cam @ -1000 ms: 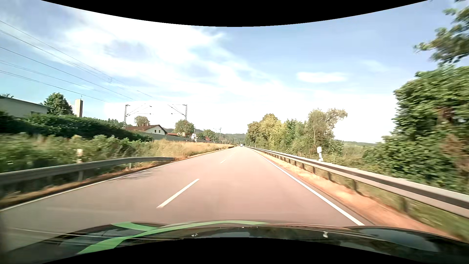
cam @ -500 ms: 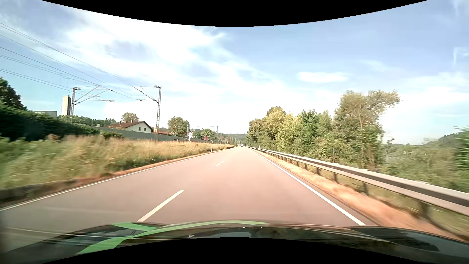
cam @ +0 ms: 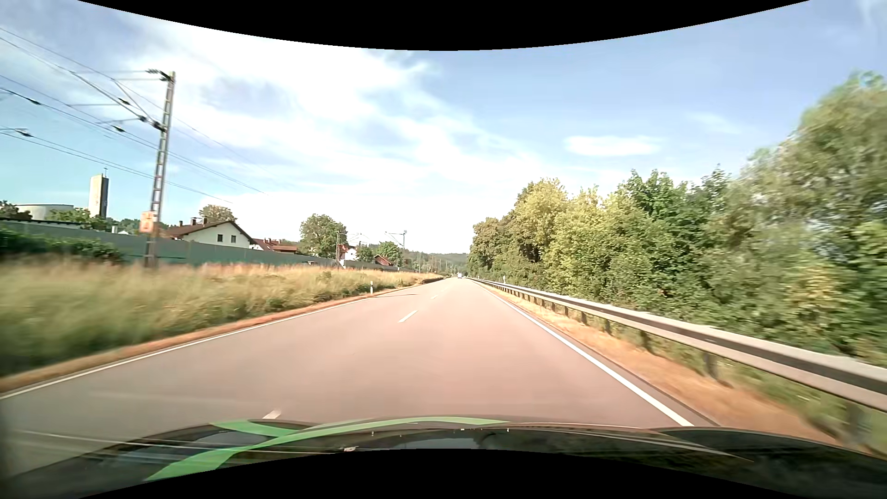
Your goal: Follow the waypoints while adhering to traffic rules and regulations
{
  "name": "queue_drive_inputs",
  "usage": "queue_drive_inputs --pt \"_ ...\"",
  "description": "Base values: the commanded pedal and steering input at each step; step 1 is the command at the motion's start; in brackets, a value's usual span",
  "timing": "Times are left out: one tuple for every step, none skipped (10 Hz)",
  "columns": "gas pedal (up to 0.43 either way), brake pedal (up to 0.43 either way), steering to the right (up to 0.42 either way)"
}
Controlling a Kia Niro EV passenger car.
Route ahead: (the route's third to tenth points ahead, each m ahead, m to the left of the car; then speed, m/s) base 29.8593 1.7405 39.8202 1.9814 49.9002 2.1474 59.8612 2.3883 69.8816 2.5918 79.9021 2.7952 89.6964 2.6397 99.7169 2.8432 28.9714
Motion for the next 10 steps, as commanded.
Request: queue_drive_inputs --pt "0.299 0.0 -0.003" --pt "0.311 0.0 -0.003" --pt "0.311 0.0 -0.003" --pt "0.311 0.0 -0.003" --pt "0.299 0.0 -0.003" --pt "0.28 0.0 -0.003" --pt "0.268 0.0 -0.003" --pt "0.26 0.0 -0.003" --pt "0.26 0.0 -0.003" --pt "0.26 0.0 -0.003"
